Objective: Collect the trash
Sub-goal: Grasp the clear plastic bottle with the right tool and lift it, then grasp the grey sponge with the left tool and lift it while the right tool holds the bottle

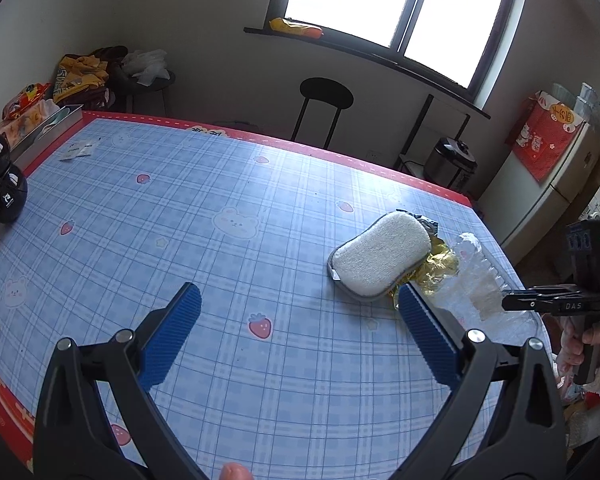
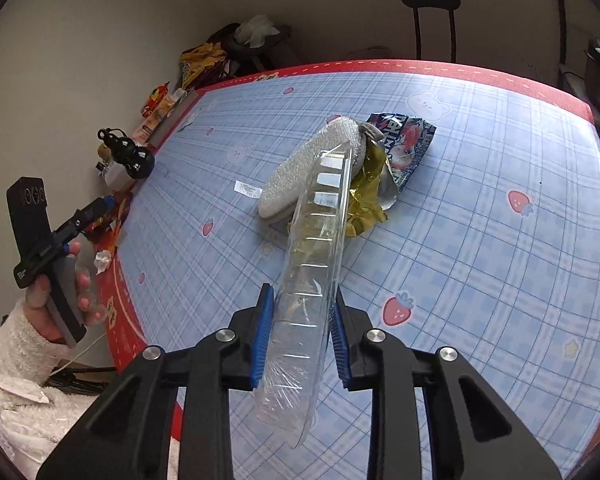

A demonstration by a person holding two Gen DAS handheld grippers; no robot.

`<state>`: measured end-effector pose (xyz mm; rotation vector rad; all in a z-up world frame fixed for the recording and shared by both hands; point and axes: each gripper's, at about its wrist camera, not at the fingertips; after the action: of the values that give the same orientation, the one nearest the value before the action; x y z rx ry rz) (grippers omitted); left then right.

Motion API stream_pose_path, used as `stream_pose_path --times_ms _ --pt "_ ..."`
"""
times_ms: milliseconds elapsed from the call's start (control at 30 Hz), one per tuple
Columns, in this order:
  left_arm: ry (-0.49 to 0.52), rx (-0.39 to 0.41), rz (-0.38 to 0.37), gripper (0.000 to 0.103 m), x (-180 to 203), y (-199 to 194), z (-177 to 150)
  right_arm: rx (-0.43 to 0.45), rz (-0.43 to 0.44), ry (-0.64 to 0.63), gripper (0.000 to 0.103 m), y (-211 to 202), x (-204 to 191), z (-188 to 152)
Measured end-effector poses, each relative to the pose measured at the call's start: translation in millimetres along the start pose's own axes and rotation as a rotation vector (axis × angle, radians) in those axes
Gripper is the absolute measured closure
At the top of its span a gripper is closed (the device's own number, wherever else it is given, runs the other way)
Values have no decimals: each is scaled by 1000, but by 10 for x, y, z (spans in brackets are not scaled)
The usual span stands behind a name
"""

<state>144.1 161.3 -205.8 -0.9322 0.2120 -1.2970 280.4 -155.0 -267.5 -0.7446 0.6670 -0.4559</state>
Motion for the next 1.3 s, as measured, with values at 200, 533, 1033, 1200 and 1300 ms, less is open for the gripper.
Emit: stream_pose_path --times_ms 200,533,1033,1200,1300 --pt "78 -46 -25 6 224 165 -26 118 -100 79 94 -369 -154 -178" --pt "287 -163 -113 6 727 759 -18 300 -298 192 94 -851 -338 -420" --pt "665 -251 -34 26 1410 1940 -275 349 -376 307 94 -1004 -310 -604" --pt "714 -268 10 25 1446 2123 -408 335 -384 326 94 -994 -282 -688" --pt "648 -297 -14 25 1408 2195 -327 331 -384 341 94 -995 -266 -711"
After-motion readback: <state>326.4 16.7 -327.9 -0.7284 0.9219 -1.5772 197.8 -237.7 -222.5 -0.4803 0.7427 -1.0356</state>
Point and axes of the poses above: each gripper's, at about its wrist camera, not at the fingertips, and y roughly the way its jaws point, x to its right, z to its top, and after that the axes turned 12 degrees about -y, right-handed
